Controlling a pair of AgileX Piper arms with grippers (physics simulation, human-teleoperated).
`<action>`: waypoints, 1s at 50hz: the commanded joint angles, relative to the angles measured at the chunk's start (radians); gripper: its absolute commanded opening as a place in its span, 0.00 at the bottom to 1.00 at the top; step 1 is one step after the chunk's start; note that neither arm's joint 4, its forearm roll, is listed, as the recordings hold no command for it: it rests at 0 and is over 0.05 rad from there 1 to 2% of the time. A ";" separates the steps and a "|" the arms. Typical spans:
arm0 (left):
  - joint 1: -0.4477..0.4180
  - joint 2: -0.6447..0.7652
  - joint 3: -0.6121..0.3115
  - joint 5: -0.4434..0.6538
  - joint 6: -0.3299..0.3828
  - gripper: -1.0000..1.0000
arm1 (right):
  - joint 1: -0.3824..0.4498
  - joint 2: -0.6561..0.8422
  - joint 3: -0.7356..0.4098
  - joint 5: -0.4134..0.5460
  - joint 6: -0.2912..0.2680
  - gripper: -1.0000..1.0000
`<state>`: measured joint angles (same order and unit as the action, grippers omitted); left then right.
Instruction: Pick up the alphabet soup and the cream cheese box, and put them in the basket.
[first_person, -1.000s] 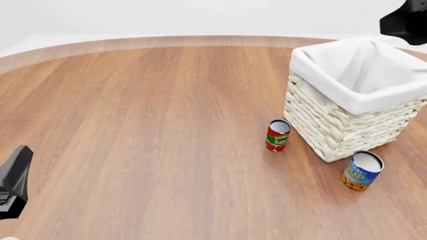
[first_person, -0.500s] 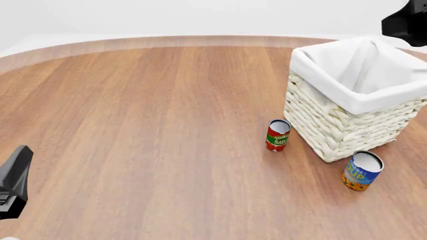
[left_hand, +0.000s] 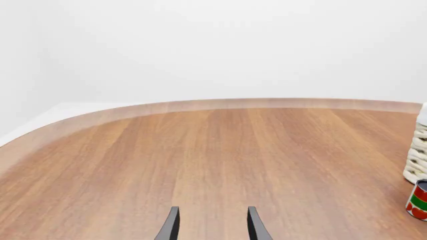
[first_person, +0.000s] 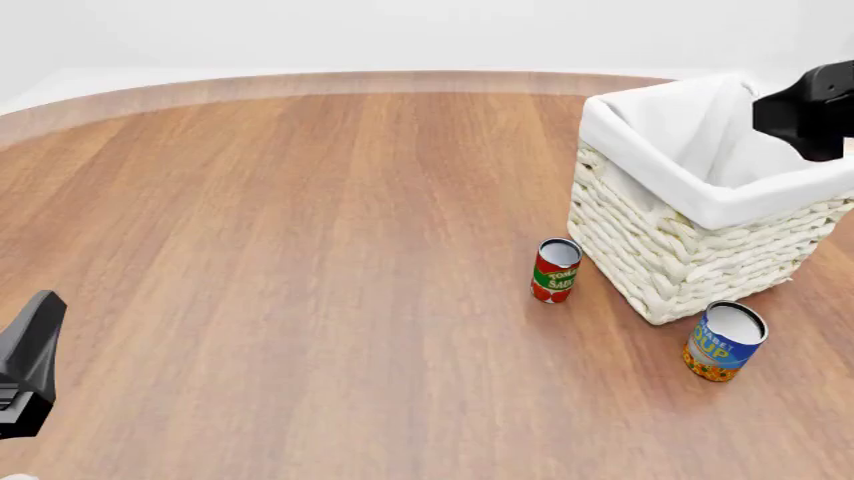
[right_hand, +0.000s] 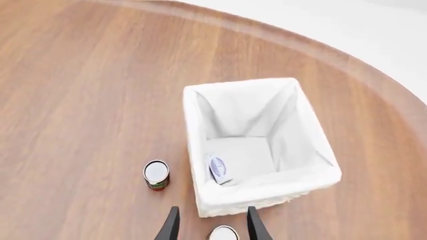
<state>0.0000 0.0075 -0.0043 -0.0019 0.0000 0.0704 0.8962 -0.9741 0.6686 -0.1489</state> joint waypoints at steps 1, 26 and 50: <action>0.000 0.000 0.000 0.000 0.000 1.00 | 0.004 -0.047 0.100 -0.029 0.027 1.00; 0.000 0.000 0.000 0.000 0.000 1.00 | -0.007 -0.081 0.273 -0.104 0.036 1.00; 0.000 0.000 0.000 0.000 0.000 1.00 | -0.068 -0.012 0.401 -0.228 0.030 1.00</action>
<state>0.0000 0.0075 -0.0043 -0.0019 0.0000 0.0234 0.8556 -0.6258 0.4948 -0.1162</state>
